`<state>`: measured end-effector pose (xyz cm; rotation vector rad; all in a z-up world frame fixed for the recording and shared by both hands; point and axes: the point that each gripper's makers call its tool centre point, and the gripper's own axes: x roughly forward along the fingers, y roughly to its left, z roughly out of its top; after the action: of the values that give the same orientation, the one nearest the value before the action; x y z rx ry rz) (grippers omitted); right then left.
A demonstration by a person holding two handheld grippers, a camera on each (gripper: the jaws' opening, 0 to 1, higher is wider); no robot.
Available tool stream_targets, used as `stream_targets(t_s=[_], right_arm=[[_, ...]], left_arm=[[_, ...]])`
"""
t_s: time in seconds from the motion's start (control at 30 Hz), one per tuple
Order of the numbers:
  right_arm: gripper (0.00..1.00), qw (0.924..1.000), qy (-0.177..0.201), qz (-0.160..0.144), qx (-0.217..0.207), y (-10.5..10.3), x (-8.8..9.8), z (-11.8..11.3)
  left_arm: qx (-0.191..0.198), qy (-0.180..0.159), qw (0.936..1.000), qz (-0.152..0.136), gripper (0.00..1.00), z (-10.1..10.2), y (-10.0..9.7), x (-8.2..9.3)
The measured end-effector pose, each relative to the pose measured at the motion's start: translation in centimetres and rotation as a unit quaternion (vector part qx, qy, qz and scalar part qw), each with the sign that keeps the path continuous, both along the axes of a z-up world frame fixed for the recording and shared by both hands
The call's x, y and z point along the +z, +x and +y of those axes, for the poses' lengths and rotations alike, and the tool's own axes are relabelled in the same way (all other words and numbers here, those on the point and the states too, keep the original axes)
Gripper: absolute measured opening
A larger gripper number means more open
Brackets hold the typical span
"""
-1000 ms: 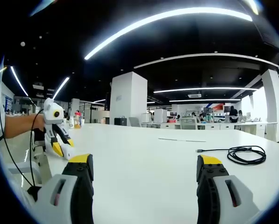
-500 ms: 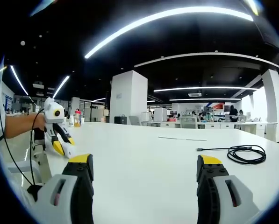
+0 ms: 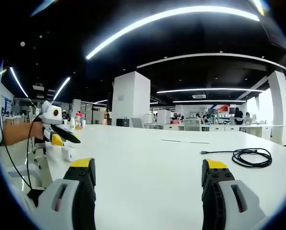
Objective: Plug the desk Type‑C cable into the charger adapter.
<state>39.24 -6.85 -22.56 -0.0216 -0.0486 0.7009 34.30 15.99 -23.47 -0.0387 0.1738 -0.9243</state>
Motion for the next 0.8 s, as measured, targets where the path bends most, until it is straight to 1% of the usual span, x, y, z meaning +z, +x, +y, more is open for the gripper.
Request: stream_targets(t_s=[0.03, 0.07, 0.13, 0.17, 0.2, 0.23, 0.27, 0.3, 0.33, 0.37, 0.4, 0.43, 0.47, 0.53, 0.57, 0.63, 0.73, 0.8], right_arm=[[0.93, 1.0000, 0.000, 0.000, 0.000, 0.0, 0.0, 0.0], [0.93, 1.0000, 0.000, -0.001, 0.000, 0.0, 0.0, 0.0], [0.93, 1.0000, 0.000, 0.000, -0.001, 0.0, 0.0, -0.1], [0.93, 1.0000, 0.000, -0.001, -0.002, 0.0, 0.1, -0.2], [0.93, 1.0000, 0.001, -0.001, -0.003, 0.0, 0.1, -0.2], [0.93, 1.0000, 0.000, -0.001, -0.003, 0.0, 0.1, -0.3], [0.93, 1.0000, 0.000, -0.001, -0.004, 0.1, 0.1, -0.4], [0.93, 1.0000, 0.000, -0.001, -0.004, 0.0, 0.1, -0.4], [0.93, 1.0000, -0.002, -0.001, -0.004, 0.0, 0.1, -0.5], [0.93, 1.0000, -0.004, -0.002, -0.005, 0.1, 0.1, -0.6], [0.93, 1.0000, -0.004, -0.002, -0.006, 0.1, 0.2, -0.7], [0.93, 1.0000, -0.002, -0.002, -0.008, 0.2, 0.3, -1.0], [0.93, 1.0000, 0.000, -0.002, -0.010, 0.2, 0.3, -1.1], [0.93, 0.9999, 0.000, -0.002, -0.010, 0.2, 0.3, -1.1], [0.93, 0.9999, -0.002, -0.002, -0.013, 0.3, 0.3, -1.3], [0.93, 0.9999, 0.000, -0.004, -0.014, 0.3, 0.4, -1.4], [0.94, 0.9999, 0.000, -0.005, -0.016, 0.3, 0.5, -1.6], [0.94, 0.9998, 0.000, -0.005, -0.018, 0.3, 0.5, -1.8]], left_arm=[[0.002, -0.008, 1.0000, 0.002, 0.50, -0.1, 0.0, 0.1], [0.012, -0.025, 0.9995, 0.013, 0.57, -0.2, 0.0, 0.1], [0.032, -0.021, 0.9991, 0.021, 0.72, -0.2, 0.2, -0.3], [0.038, -0.015, 0.9989, 0.023, 0.73, -0.2, 0.2, -0.6], [0.051, 0.004, 0.9983, 0.026, 0.71, -0.3, 0.3, -1.2], [0.082, 0.006, 0.9966, -0.005, 0.71, 0.0, 0.9, -0.6], [0.099, 0.003, 0.9948, -0.025, 0.72, 0.2, 1.2, -0.1], [0.107, -0.003, 0.9936, -0.034, 0.73, 0.2, 1.3, 0.2], [0.119, -0.020, 0.9921, -0.035, 0.73, 0.2, 1.3, 0.6], [0.134, -0.028, 0.9894, -0.047, 0.73, 0.3, 1.5, 1.0], [0.140, -0.034, 0.9882, -0.053, 0.74, 0.2, 1.5, 1.2], [0.145, -0.037, 0.9875, -0.051, 0.75, 0.1, 1.4, 1.1], [0.154, -0.040, 0.9857, -0.055, 0.75, 0.1, 1.5, 1.2], [0.157, -0.044, 0.9849, -0.058, 0.75, 0.1, 1.5, 1.3], [0.190, -0.057, 0.9778, -0.067, 0.78, 0.8, 1.9, 1.8], [0.196, -0.068, 0.9764, -0.059, 0.85, 0.7, 1.8, 2.0], [0.212, -0.057, 0.9735, -0.063, 0.87, 0.6, 1.7, 2.0], [0.217, -0.034, 0.9721, -0.083, 0.90, 0.6, 1.6, 2.0]])
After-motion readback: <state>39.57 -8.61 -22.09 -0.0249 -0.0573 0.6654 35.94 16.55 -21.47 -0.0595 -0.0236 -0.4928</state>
